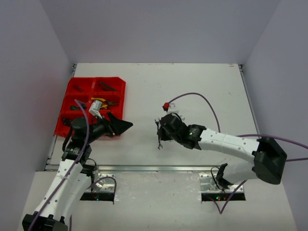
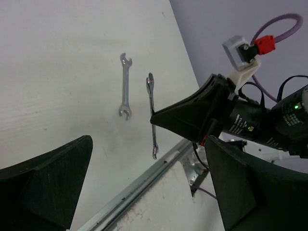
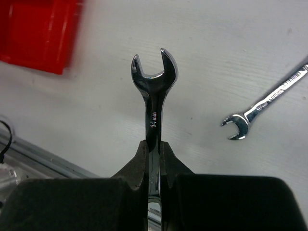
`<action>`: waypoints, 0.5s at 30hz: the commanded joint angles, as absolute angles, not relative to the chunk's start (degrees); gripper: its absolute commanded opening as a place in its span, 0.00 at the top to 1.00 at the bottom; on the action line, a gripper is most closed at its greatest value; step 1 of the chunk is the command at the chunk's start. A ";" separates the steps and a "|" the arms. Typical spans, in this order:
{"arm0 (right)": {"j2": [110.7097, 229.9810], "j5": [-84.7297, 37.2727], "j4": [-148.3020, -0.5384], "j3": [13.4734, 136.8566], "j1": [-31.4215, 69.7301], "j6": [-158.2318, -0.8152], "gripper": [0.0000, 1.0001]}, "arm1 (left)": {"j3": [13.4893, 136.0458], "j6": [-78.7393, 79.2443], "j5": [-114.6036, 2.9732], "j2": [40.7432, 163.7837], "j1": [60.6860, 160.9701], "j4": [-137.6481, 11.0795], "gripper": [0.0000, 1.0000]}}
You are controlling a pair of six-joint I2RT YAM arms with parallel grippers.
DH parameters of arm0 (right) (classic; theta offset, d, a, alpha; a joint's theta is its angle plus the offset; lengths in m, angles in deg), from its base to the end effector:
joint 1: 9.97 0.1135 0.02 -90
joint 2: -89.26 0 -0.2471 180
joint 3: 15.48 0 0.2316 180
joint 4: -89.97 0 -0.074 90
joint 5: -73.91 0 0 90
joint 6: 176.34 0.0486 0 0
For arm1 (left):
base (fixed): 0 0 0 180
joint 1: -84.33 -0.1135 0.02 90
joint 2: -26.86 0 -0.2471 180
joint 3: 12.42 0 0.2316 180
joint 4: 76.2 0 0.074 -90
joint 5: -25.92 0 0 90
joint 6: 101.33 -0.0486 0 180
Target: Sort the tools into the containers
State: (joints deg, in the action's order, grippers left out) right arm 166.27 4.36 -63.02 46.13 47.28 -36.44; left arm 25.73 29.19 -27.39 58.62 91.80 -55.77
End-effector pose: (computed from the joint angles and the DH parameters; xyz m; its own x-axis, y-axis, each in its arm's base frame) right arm 0.1636 0.2229 0.2122 -0.7310 0.1883 -0.6558 -0.1386 0.9001 0.4130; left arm 0.1446 -0.0482 0.2419 -0.6240 -0.4436 -0.6433 0.3599 0.5676 -0.7405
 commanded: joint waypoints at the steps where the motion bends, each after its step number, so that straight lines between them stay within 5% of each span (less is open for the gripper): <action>1: 165.18 -2.26 -69.41 50.72 47.66 -47.44 1.00 | 26.09 34.35 -24.20 62.09 96.63 -67.88 0.00; 15: 165.41 -7.91 -74.16 53.41 50.41 -52.59 1.00 | 23.66 39.74 -29.15 74.61 103.66 -83.24 0.12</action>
